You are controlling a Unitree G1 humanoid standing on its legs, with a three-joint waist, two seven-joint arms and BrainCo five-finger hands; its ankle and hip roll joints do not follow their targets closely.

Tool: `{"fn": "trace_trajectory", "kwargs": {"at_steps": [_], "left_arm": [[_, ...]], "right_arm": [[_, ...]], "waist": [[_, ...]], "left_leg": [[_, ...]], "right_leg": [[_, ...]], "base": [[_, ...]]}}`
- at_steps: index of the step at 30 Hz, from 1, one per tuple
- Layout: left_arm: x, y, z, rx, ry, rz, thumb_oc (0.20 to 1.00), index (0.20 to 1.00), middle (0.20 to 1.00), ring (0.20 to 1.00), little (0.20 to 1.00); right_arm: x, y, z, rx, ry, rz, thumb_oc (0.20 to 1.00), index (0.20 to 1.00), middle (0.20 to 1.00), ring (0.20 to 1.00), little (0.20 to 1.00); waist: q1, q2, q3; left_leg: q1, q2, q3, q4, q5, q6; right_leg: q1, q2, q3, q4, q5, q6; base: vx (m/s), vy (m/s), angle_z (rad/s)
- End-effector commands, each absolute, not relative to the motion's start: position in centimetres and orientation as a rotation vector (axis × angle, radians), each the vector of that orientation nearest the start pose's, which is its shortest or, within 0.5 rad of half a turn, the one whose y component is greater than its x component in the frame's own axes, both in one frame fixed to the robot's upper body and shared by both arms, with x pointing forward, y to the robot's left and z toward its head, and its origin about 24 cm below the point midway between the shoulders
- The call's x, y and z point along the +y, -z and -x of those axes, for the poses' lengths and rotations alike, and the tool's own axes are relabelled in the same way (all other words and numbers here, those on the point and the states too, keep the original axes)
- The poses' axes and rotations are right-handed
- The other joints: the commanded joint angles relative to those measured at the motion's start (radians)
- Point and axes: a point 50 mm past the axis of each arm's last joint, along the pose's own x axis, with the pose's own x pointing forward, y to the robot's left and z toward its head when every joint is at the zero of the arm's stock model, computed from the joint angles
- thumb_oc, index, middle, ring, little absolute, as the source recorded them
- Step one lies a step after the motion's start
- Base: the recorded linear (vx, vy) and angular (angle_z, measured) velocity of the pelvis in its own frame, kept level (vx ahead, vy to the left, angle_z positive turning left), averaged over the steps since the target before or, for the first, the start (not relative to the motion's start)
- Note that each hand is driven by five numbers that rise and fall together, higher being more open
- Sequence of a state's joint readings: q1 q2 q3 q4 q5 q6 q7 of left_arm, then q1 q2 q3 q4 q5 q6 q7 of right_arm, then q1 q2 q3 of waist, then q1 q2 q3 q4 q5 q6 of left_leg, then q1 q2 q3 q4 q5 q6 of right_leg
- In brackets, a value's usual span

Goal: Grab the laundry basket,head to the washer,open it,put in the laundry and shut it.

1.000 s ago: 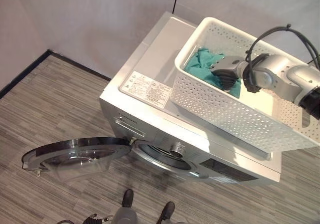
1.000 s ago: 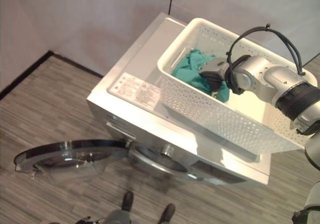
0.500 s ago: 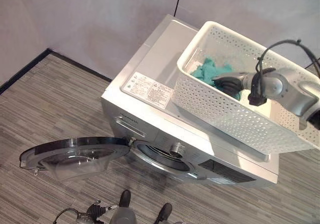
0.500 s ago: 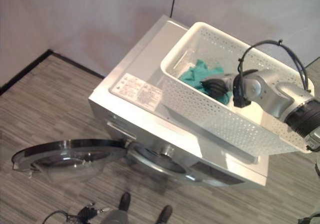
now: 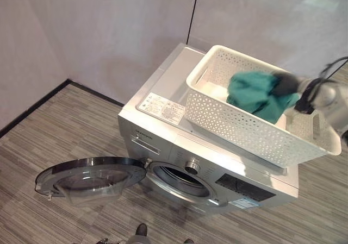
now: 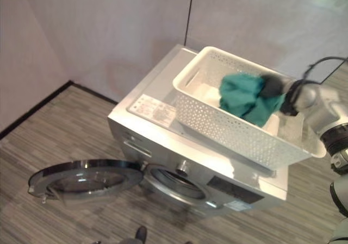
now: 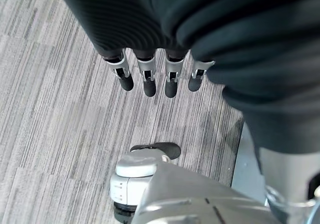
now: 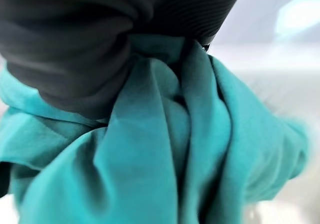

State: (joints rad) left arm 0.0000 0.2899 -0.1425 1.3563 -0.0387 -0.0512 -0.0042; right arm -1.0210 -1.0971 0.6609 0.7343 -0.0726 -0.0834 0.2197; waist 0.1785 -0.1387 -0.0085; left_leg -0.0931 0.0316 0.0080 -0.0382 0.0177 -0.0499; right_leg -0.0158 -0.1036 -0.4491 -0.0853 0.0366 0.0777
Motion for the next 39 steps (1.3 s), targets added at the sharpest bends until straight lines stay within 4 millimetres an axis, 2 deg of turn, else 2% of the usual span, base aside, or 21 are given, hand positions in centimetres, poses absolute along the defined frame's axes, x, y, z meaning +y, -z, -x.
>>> {"fn": "trace_trajectory", "kwargs": {"at_steps": [1, 5, 9, 12, 13, 15, 16, 17, 18, 19, 20, 21, 22, 24, 25, 26, 30, 32, 33, 34, 39], "left_arm": [[26.1, 16.1, -6.6, 1.328, -0.091, -0.323, 1.000, 1.000, 1.000, 1.000, 1.000], [25.6, 16.1, -7.0, 1.312, -0.089, -0.304, 1.000, 1.000, 1.000, 1.000, 1.000], [25.0, 16.0, -8.3, 1.255, -0.108, -0.275, 1.000, 1.000, 1.000, 1.000, 1.000], [24.6, 15.6, -10.2, 1.158, -0.147, -0.211, 1.000, 1.000, 1.000, 1.000, 1.000], [24.3, 15.1, -11.6, 1.089, -0.166, -0.171, 1.000, 1.000, 1.000, 1.000, 1.000], [23.8, 14.1, -13.9, 0.966, -0.158, -0.125, 1.000, 1.000, 1.000, 1.000, 1.000], [23.8, 14.1, -13.9, 0.968, -0.159, -0.126, 1.000, 1.000, 1.000, 1.000, 1.000], [22.9, 10.5, -17.9, 0.703, -0.092, -0.037, 1.000, 1.000, 1.000, 1.000, 1.000], [23.1, 9.0, -18.7, 0.625, -0.072, -0.024, 1.000, 1.000, 1.000, 1.000, 1.000], [23.4, 4.3, -20.5, 0.419, 0.000, -0.003, 1.000, 1.000, 1.000, 1.000, 1.000], [23.5, 4.3, -20.4, 0.422, -0.003, -0.004, 1.000, 1.000, 1.000, 1.000, 1.000], [23.8, 0.3, -21.5, 0.261, 0.049, -0.010, 1.000, 1.000, 1.000, 1.000, 1.000], [23.9, -1.1, -22.0, 0.204, 0.058, -0.004, 1.000, 1.000, 1.000, 1.000, 1.000], [24.1, -2.1, -22.3, 0.161, 0.063, -0.011, 1.000, 1.000, 1.000, 1.000, 1.000], [23.2, -5.3, -23.6, 0.018, 0.085, 0.043, 1.000, 1.000, 1.000, 1.000, 1.000], [23.2, -5.3, -23.6, 0.017, 0.084, 0.044, 1.000, 1.000, 1.000, 1.000, 1.000], [21.6, -8.4, -24.9, -0.127, 0.131, 0.120, 1.000, 1.000, 1.000, 1.000, 1.000], [21.2, -8.9, -25.2, -0.151, 0.142, 0.140, 1.000, 1.000, 1.000, 1.000, 1.000], [20.3, -9.8, -26.0, -0.196, 0.157, 0.155, 1.000, 1.000, 1.000, 1.000, 1.000], [19.7, -10.3, -26.5, -0.217, 0.173, 0.157, 1.000, 1.000, 1.000, 1.000, 1.000], [17.7, -11.9, -27.8, -0.282, 0.211, 0.197, 1.000, 1.000, 1.000, 1.000, 1.000]], "right_arm": [[-30.9, -28.6, -36.5, -0.100, 0.124, 1.279, 0.200, 0.200, 0.200, 0.200, 0.200], [-33.2, -32.0, -36.0, -0.184, 0.343, 1.089, 0.200, 0.200, 0.200, 0.200, 0.200], [-33.6, -33.9, -36.0, -0.264, 0.426, 0.851, 0.200, 0.200, 0.200, 0.200, 0.200], [-33.0, -36.0, -36.1, -0.383, 0.453, 0.569, 0.200, 0.200, 0.200, 0.200, 0.200], [-32.3, -37.0, -36.2, -0.440, 0.443, 0.467, 0.200, 0.200, 0.200, 0.200, 0.200], [-30.8, -38.9, -36.2, -0.532, 0.428, 0.341, 0.200, 0.200, 0.200, 0.200, 0.200], [-30.8, -38.8, -36.3, -0.531, 0.428, 0.340, 0.200, 0.200, 0.200, 0.200, 0.200], [-28.6, -41.3, -35.7, -0.685, 0.373, 0.219, 0.200, 0.200, 0.200, 0.200, 0.200], [-28.0, -41.6, -35.6, -0.708, 0.356, 0.213, 0.200, 0.200, 0.200, 0.200, 0.200], [-26.8, -42.7, -35.1, -0.781, 0.327, 0.157, 0.200, 0.200, 0.200, 0.200, 0.200], [-26.7, -42.6, -35.2, -0.780, 0.326, 0.155, 0.200, 0.200, 0.200, 0.200, 0.200], [-25.3, -43.7, -34.9, -0.832, 0.275, 0.134, 0.200, 0.200, 0.200, 0.200, 0.200], [-24.6, -44.3, -34.7, -0.854, 0.254, 0.135, 0.200, 0.200, 0.200, 0.200, 0.200], [-24.2, -44.6, -34.8, -0.859, 0.242, 0.121, 0.200, 0.200, 0.200, 0.200, 0.200], [-21.5, -45.9, -34.6, -0.911, 0.157, 0.075, 0.200, 0.200, 0.200, 0.200, 0.200], [-21.5, -45.9, -34.6, -0.912, 0.156, 0.076, 0.200, 0.200, 0.200, 0.200, 0.200], [-17.6, -46.7, -34.1, -0.970, 0.020, 0.042, 0.200, 0.200, 0.200, 0.200, 0.200], [-16.7, -46.7, -34.0, -0.982, -0.010, 0.019, 0.200, 0.200, 0.200, 0.200, 0.200], [-14.7, -46.7, -33.7, -1.005, -0.077, 0.013, 0.200, 0.200, 0.200, 0.200, 0.200], [-13.8, -46.7, -33.5, -1.020, -0.111, 0.008, 0.200, 0.200, 0.200, 0.200, 0.200], [-10.4, -46.0, -32.6, -1.045, -0.272, -0.063, 0.200, 0.200, 0.200, 0.200, 0.200]], "waist": [[0.017, -0.064, -0.012], [0.012, -0.052, -0.036], [0.008, -0.044, -0.055], [0.005, -0.036, -0.065], [0.004, -0.032, -0.067], [-0.002, -0.023, -0.068], [-0.002, -0.024, -0.068], [-0.005, -0.009, -0.069], [-0.004, -0.005, -0.070], [-0.001, 0.004, -0.073], [-0.002, 0.003, -0.074], [-0.001, 0.005, -0.075], [0.001, 0.005, -0.077], [-0.002, 0.005, -0.078], [-0.004, 0.001, -0.088], [-0.004, 0.002, -0.088], [-0.014, 0.004, -0.098], [-0.017, 0.005, -0.100], [-0.025, 0.007, -0.103], [-0.032, 0.009, -0.105], [-0.053, 0.011, -0.107]], "left_leg": [[-0.045, 0.012, -0.026, -0.049, 0.080, -0.039], [-0.032, 0.006, -0.036, -0.049, 0.081, -0.039], [-0.018, 0.003, -0.036, -0.049, 0.079, -0.039], [-0.006, 0.003, -0.037, -0.049, 0.078, -0.039], [-0.002, 0.002, -0.038, -0.049, 0.077, -0.038], [0.001, 0.002, -0.036, -0.049, 0.077, -0.038], [0.002, 0.002, -0.036, -0.049, 0.077, -0.038], [0.005, 0.002, -0.030, -0.049, 0.076, -0.036], [0.006, 0.003, -0.029, -0.049, 0.076, -0.035], [0.010, 0.002, -0.028, -0.049, 0.076, -0.033], [0.011, 0.002, -0.027, -0.049, 0.076, -0.033], [0.014, 0.003, -0.027, -0.049, 0.077, -0.036], [0.015, 0.004, -0.028, -0.049, 0.077, -0.037], [0.017, 0.005, -0.029, -0.049, 0.077, -0.038], [0.022, 0.007, -0.031, -0.049, 0.077, -0.044], [0.022, 0.007, -0.031, -0.049, 0.077, -0.044], [0.028, 0.010, -0.028, -0.049, 0.078, -0.048], [0.031, 0.011, -0.026, -0.049, 0.077, -0.048], [0.036, 0.012, -0.025, -0.049, 0.077, -0.049], [0.039, 0.013, -0.022, -0.049, 0.076, -0.050], [0.047, 0.017, -0.009, -0.049, 0.073, -0.051]], "right_leg": [[0.103, -0.063, -0.022, -0.002, 0.025, 0.077], [0.122, -0.062, -0.029, -0.002, 0.018, 0.073], [0.136, -0.060, -0.028, -0.002, 0.013, 0.070], [0.146, -0.060, -0.026, -0.002, 0.011, 0.066], [0.149, -0.059, -0.025, -0.002, 0.011, 0.066], [0.153, -0.059, -0.023, -0.002, 0.011, 0.065], [0.153, -0.059, -0.023, -0.002, 0.011, 0.065], [0.152, -0.060, -0.019, -0.002, 0.012, 0.065], [0.151, -0.060, -0.016, -0.002, 0.013, 0.065], [0.151, -0.061, -0.014, -0.002, 0.016, 0.067], [0.152, -0.061, -0.013, -0.002, 0.016, 0.067], [0.157, -0.061, -0.014, -0.002, 0.015, 0.067], [0.158, -0.061, -0.016, -0.002, 0.015, 0.068], [0.160, -0.061, -0.017, -0.002, 0.015, 0.068], [0.165, -0.059, -0.018, -0.002, 0.012, 0.066], [0.165, -0.059, -0.019, -0.002, 0.012, 0.066], [0.170, -0.058, -0.015, -0.002, 0.010, 0.060], [0.171, -0.057, -0.013, -0.002, 0.009, 0.060], [0.173, -0.056, -0.009, -0.002, 0.009, 0.057], [0.175, -0.055, -0.006, -0.002, 0.008, 0.055], [0.176, -0.052, 0.005, -0.002, 0.010, 0.051]], "base": [[-0.01, 0.005, 0.09], [-0.03, 0.014, 0.03], [-0.01, 0.012, 0.04], [0.00, 0.000, 0.00], [-0.04, 0.009, 0.01], [-0.04, 0.007, -0.01], [-0.04, 0.018, 0.00], [-0.03, 0.016, 0.03], [-0.04, 0.029, 0.03], [0.00, 0.000, 0.00], [-0.03, 0.005, 0.05], [-0.03, -0.012, 0.04], [-0.03, -0.016, 0.05], [0.00, 0.000, 0.00], [0.00, 0.000, 0.00], [0.00, 0.000, 0.00], [0.00, 0.000, 0.00], [0.00, 0.000, 0.00], [0.00, 0.000, 0.00], [0.00, 0.000, 0.00], [-0.01, -0.002, -0.03]]}}
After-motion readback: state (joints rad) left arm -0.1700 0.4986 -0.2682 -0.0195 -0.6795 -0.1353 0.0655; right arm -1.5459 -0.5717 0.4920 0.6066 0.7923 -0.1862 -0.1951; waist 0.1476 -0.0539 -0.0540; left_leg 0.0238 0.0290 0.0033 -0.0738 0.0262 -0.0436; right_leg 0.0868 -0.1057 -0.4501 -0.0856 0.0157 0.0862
